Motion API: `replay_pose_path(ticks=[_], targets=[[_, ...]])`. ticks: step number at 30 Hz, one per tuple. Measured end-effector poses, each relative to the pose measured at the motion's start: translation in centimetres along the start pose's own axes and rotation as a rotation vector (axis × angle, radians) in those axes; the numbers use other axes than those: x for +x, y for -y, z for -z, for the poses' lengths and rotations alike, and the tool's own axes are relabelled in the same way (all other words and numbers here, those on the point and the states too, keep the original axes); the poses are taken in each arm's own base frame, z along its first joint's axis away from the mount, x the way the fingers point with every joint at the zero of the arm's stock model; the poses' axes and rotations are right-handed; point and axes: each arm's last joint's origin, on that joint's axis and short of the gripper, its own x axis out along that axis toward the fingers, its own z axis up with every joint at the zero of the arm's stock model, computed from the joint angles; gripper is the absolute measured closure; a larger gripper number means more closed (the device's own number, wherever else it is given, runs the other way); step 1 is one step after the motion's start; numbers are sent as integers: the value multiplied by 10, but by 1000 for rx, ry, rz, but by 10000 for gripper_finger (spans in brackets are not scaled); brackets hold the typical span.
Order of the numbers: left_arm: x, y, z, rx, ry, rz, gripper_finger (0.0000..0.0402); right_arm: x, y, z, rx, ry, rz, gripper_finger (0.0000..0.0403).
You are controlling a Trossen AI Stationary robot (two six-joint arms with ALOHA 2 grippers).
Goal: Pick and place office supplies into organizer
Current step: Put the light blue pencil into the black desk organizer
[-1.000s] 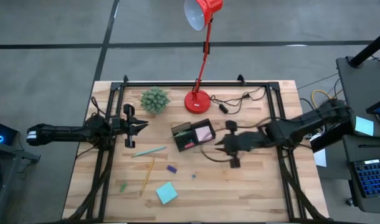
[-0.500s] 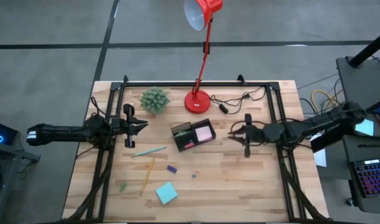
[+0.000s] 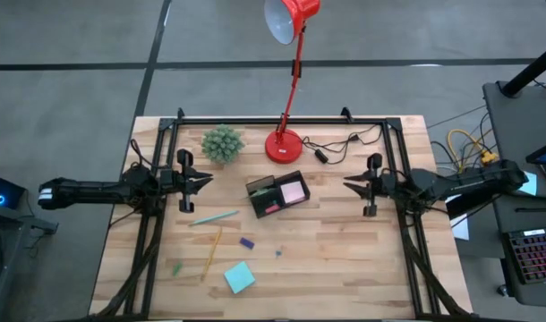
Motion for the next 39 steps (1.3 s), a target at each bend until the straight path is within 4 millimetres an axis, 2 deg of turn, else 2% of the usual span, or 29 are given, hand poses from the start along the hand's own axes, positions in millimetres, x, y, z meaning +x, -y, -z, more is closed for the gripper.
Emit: replay_pose_path(ticks=[9, 14, 20, 25, 28, 34, 39], targets=[[0, 0, 0, 0, -3, 1, 379, 2, 2, -10, 46, 25, 15, 349], [0, 0, 0, 0, -4, 1, 379, 3, 4, -19, -70, 48, 24, 349], [1, 0, 1, -27, -10, 2, 379, 3, 4, -23, -45, 59, 26, 351], [2, 1, 3, -26, -30, 5, 372, 3, 5, -24, -169, 72, 35, 351], [3, 1, 6, -22, -49, 12, 349, 3, 5, -24, -219, 71, 37, 351], [6, 3, 11, -35, -93, 43, 267, 3, 5, -25, -295, 81, 44, 351], [8, 3, 12, -201, -111, 60, 229, 3, 5, -26, -355, 91, 52, 351]])
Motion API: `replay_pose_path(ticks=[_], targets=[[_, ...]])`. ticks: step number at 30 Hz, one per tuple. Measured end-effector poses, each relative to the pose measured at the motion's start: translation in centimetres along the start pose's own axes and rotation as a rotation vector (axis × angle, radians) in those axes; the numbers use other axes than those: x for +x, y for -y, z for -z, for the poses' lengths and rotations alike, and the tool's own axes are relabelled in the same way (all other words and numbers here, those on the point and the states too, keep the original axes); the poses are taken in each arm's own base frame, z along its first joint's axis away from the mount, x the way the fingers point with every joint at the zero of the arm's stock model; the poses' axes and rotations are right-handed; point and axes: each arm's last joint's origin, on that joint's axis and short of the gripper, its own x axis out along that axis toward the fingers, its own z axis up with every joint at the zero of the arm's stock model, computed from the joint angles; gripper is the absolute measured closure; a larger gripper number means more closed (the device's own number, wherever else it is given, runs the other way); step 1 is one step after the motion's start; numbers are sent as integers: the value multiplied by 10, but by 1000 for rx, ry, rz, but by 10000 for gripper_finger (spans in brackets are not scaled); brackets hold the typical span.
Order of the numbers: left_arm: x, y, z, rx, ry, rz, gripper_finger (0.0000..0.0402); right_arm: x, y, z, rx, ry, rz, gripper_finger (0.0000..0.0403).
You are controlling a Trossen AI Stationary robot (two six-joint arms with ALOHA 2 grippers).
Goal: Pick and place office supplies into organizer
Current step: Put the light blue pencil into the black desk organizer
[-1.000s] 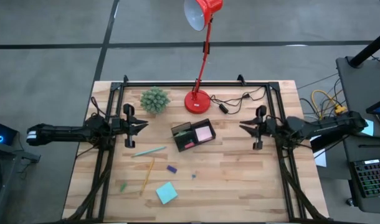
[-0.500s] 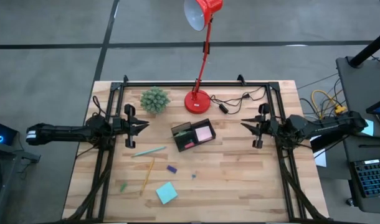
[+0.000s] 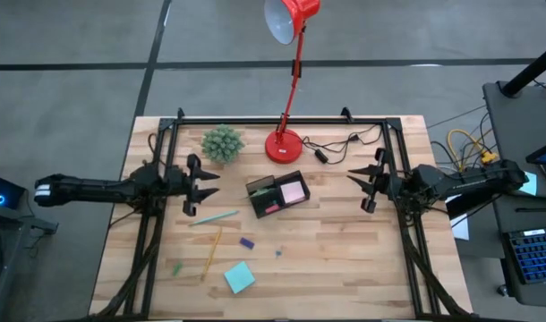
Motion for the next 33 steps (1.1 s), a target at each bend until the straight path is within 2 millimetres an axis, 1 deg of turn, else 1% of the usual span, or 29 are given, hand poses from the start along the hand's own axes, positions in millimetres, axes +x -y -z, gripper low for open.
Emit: replay_pose_path(ticks=[4, 7, 9, 11, 14, 20, 24, 29, 33], targets=[[0, 2, 0, -159, -11, 69, 225, 0, 2, -3, 8, 28, 20, 351], [1, 2, 2, -303, -38, 68, 224, 0, 2, -3, 7, 31, 22, 351], [2, 3, 4, -355, -66, 94, 224, 0, 2, -3, -7, 31, 22, 351], [4, 4, 3, -395, -123, 129, 224, 0, 2, -3, -19, 31, 22, 351], [9, 5, 1, -473, -249, 135, 224, 0, 2, -3, -40, 32, 23, 351], [16, 7, -9, -518, -543, 47, 224, 0, 2, -3, -41, 32, 24, 351], [24, 6, -16, -527, -675, -11, 224, 0, 2, -3, -42, 32, 24, 351], [39, 9, -12, -531, -800, -28, 224, 0, 2, -3, -42, 31, 23, 351], [49, 13, 1, -529, -936, -43, 224, 0, 2, -3, -42, 31, 23, 351]])
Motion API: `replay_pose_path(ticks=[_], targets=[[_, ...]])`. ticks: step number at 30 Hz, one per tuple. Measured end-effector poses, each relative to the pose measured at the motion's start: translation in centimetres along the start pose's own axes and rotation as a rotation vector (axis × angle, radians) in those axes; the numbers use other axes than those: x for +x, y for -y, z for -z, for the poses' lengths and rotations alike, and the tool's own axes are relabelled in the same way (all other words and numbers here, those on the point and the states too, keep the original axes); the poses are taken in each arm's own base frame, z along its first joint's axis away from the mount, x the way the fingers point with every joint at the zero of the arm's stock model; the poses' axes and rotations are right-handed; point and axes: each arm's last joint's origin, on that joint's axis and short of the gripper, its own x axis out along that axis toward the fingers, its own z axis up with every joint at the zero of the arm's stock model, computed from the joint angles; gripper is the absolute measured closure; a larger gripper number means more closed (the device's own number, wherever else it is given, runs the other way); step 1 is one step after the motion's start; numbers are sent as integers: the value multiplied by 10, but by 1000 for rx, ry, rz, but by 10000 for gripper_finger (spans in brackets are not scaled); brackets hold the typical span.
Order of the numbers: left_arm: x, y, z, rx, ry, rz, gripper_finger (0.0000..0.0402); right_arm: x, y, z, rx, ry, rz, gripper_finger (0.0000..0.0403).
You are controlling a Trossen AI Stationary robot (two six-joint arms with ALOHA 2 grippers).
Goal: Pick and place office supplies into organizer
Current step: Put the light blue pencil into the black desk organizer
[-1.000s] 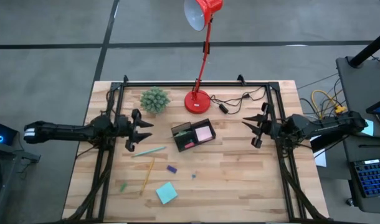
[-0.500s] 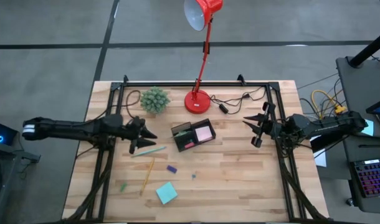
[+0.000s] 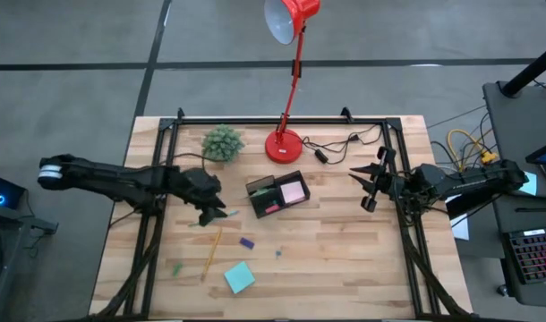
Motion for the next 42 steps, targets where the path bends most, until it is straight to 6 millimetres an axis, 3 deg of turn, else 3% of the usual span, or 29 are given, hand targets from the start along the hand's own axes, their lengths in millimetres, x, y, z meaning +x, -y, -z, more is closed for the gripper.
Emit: replay_pose_path(ticks=[7, 19, 42], targets=[[28, -4, 5, -25, -190, -92, 224, 0, 0, 0, -3, -2, -1, 351], [50, 1, 10, 28, -393, -376, 224, 0, 0, 0, -8, -6, -4, 351], [80, -9, 25, 47, -534, -493, 225, 0, 0, 0, -20, -6, -4, 351]])
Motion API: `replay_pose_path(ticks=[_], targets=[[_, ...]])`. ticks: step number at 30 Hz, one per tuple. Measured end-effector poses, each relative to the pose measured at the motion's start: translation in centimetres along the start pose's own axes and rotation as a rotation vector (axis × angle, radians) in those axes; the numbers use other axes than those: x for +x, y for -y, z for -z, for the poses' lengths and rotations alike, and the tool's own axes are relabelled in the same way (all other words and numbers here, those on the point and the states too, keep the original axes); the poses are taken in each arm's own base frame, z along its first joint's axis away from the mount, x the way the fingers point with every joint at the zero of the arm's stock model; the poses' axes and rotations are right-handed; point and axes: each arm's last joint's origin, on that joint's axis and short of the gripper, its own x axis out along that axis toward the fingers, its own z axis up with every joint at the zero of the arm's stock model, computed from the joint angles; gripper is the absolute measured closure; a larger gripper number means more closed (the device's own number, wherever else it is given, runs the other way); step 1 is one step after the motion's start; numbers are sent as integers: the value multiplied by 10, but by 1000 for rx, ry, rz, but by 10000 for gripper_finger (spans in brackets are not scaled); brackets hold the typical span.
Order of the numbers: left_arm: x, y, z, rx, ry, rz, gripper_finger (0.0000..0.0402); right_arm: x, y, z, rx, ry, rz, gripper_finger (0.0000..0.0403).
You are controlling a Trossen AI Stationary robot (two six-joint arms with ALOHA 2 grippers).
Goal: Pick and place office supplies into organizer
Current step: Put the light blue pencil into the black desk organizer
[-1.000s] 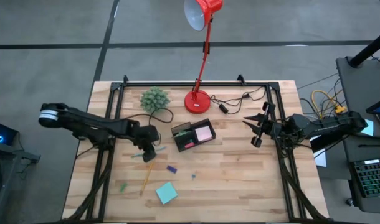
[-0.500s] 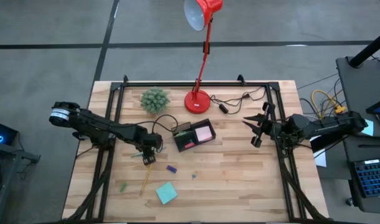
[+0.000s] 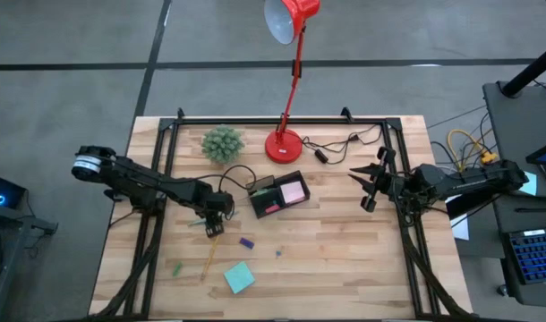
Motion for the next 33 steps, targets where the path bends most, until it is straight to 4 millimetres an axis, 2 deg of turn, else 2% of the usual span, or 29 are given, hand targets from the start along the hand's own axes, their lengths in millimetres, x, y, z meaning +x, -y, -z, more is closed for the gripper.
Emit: replay_pose_path(ticks=[4, 24, 33], targets=[[4, 0, -1, 0, -6, -33, 243, 0, 0, 0, -3, 0, 0, 351], [6, -2, 0, 23, -11, -44, 393, 0, 0, 0, -10, 1, 0, 351], [2, -2, 2, 49, -19, -20, 395, 0, 0, 0, -10, 1, 0, 351]])
